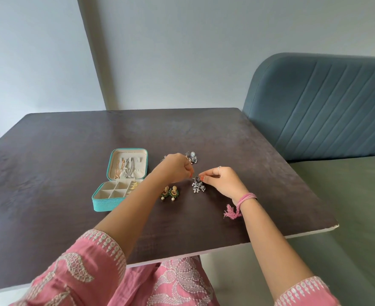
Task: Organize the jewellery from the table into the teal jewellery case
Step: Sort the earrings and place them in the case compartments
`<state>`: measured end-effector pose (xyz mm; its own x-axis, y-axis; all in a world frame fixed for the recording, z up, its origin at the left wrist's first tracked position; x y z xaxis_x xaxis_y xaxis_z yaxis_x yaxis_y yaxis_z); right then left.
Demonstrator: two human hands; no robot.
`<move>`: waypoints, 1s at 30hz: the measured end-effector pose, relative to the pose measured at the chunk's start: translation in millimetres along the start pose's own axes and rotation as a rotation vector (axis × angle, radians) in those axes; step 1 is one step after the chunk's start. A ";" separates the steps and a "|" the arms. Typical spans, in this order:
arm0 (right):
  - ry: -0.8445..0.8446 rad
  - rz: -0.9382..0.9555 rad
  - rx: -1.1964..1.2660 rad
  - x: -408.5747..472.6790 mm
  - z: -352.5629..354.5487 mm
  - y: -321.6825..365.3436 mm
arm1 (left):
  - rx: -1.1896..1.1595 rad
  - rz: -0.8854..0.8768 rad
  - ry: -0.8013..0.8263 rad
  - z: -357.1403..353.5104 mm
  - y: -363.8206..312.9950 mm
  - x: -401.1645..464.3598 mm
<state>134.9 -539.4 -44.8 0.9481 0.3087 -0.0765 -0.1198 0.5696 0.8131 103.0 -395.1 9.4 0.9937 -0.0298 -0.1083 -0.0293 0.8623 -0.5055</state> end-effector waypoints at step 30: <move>-0.146 0.074 0.309 9.3 -4.9 74.7 | -0.083 0.059 -0.200 75.3 76.0 -19.8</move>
<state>133.2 -490.2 12.4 0.9750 0.2155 0.0549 -0.1166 0.2851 0.9514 89.3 -290.9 37.6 0.9914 0.1276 0.0280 -0.0886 0.8149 -0.5728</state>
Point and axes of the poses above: each hand's wrist, its own x-axis towards the middle knuckle, its own z-axis out of the back of the hand, y = z × x, the point moved 7 cm from there along x, towards the middle knuckle, and after that the axes turned 1 degree about -x, right-handed, at the moved point
